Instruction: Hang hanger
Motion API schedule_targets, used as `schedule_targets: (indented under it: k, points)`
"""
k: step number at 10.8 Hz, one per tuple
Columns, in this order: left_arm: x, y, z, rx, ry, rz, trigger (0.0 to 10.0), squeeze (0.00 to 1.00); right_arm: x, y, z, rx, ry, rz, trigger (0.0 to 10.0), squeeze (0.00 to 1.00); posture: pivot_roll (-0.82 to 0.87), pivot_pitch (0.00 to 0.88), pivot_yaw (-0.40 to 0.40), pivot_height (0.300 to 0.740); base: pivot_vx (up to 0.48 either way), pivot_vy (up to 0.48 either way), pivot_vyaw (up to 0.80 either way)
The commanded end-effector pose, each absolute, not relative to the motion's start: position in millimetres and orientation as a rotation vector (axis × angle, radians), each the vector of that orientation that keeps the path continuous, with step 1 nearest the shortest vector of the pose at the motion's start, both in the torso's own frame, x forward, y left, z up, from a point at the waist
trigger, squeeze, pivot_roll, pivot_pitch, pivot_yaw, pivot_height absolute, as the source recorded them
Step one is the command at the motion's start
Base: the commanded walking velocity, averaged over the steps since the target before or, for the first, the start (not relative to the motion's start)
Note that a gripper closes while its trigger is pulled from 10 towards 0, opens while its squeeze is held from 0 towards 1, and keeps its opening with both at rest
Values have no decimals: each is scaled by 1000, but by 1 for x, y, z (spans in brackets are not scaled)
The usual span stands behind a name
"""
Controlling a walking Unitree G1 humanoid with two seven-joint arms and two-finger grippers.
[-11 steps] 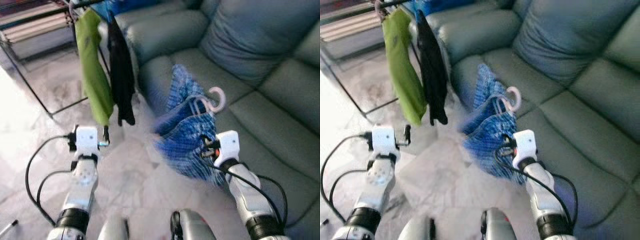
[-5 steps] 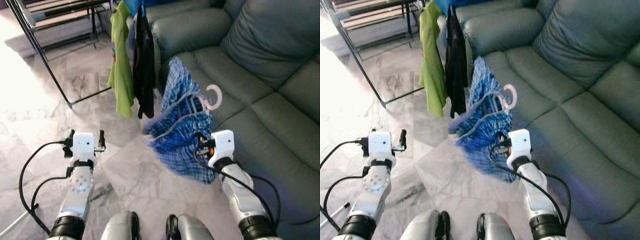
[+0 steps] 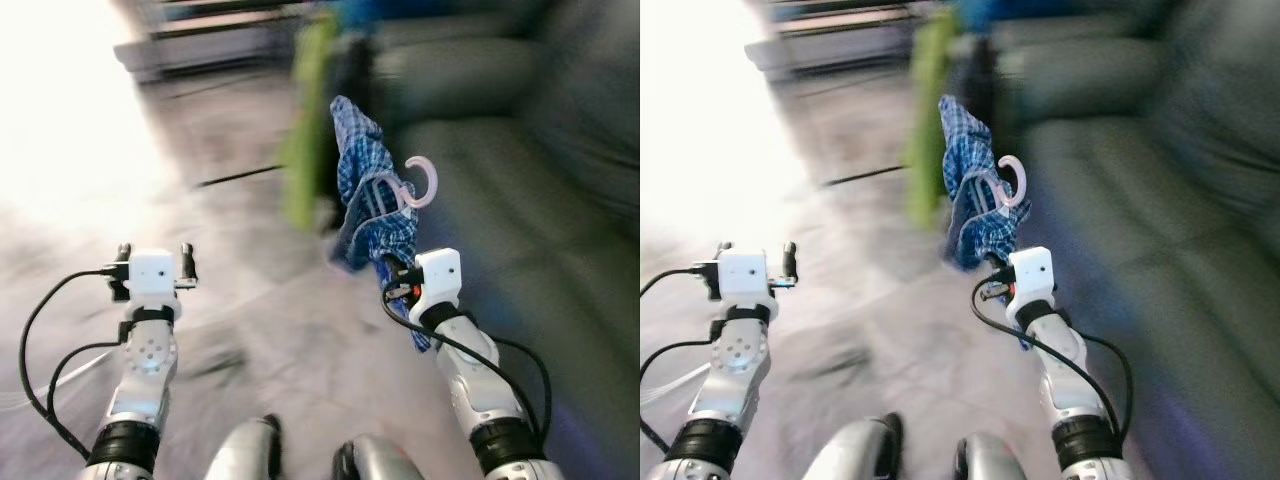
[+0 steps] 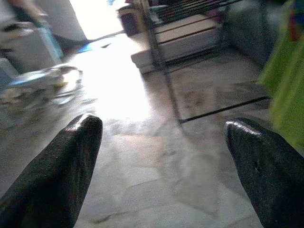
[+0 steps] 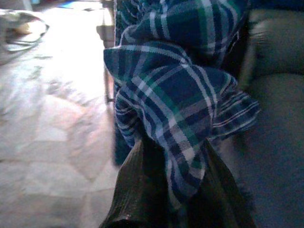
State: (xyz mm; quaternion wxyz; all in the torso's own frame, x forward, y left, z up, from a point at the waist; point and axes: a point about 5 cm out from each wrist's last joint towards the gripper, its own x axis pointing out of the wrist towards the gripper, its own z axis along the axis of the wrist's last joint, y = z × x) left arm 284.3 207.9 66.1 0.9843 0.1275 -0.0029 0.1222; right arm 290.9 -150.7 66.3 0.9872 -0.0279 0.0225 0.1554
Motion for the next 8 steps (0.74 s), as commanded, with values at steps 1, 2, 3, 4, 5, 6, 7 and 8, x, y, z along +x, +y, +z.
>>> schedule_targets:
  k: [1,2,3,4,5,6,7,8]
  points:
    - [283,206,66,258,-8,239,10000,0,289,-153,65,-45,39,297,10000,0,-3,125,-33,740,0,0,775]
    - [283,205,66,257,-8,240,10000,0,289,-153,66,-41,36,296,10000,0,-6,128,-30,740,0,0,775]
    - [283,205,66,256,-8,244,10000,0,288,-153,65,-38,36,299,10000,0,-6,129,-29,740,0,0,775]
    - [283,204,66,257,-9,243,10000,0,288,-152,65,-36,36,300,10000,0,-5,129,-29,740,0,0,775]
    - [284,205,67,260,-13,242,10000,0,288,-153,65,-33,32,276,10000,0,-4,132,-28,740,289,352,0]
    - [285,205,67,256,-7,236,10000,0,290,-155,69,-8,8,252,10000,0,-3,136,-26,740,281,390,0]
    - [287,203,69,266,-21,215,10000,0,291,-156,70,-15,5,246,10000,0,-4,137,-27,740,292,382,0]
    - [287,202,70,267,-25,202,10000,0,292,-156,70,-19,2,240,10000,0,-5,139,-26,740,405,255,0]
